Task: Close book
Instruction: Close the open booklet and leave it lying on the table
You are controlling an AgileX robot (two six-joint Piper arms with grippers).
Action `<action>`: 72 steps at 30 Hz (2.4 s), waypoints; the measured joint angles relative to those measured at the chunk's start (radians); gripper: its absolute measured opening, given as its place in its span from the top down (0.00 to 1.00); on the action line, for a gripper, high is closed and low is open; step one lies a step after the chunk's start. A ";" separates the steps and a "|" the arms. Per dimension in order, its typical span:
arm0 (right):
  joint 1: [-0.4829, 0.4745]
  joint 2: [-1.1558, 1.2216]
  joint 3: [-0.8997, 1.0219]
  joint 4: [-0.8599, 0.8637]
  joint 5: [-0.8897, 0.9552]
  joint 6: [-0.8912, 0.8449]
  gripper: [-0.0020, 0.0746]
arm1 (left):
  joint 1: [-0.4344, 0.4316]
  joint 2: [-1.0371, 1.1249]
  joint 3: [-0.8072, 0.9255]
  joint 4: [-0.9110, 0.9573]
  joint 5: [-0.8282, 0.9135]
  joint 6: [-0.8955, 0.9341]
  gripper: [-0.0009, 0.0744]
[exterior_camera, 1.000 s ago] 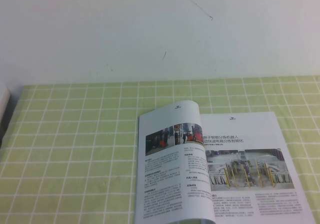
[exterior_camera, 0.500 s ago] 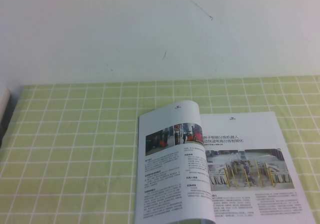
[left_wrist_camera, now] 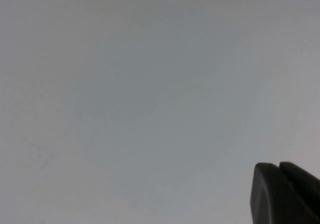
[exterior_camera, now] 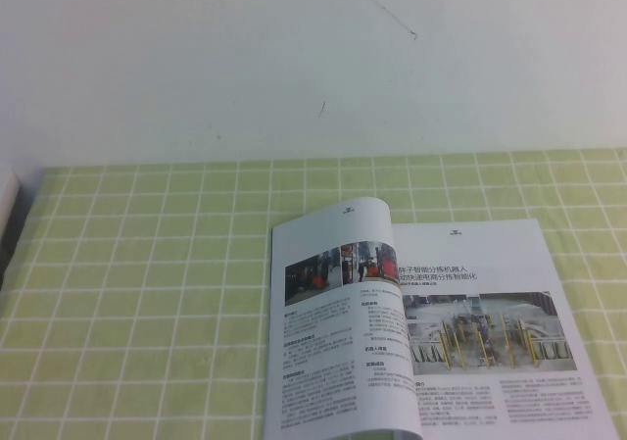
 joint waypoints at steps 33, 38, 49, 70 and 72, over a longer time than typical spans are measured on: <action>0.000 0.778 -0.771 0.043 1.422 -0.104 0.98 | 0.000 0.908 -0.701 0.058 1.278 -0.037 0.99; 0.000 0.873 -0.771 0.113 1.457 -0.109 0.98 | 0.000 1.038 -0.701 -0.039 1.348 -0.037 0.99; 0.000 1.214 -0.771 0.360 1.493 -0.310 0.98 | 0.000 1.369 -0.702 -0.305 1.551 0.129 0.99; 0.125 1.643 -0.784 0.834 1.386 -1.100 0.98 | -0.002 1.607 -0.710 -0.988 1.494 0.871 0.99; 0.180 1.643 -0.802 0.767 1.354 -1.082 0.98 | -0.006 1.612 -0.710 -0.969 1.510 0.892 0.99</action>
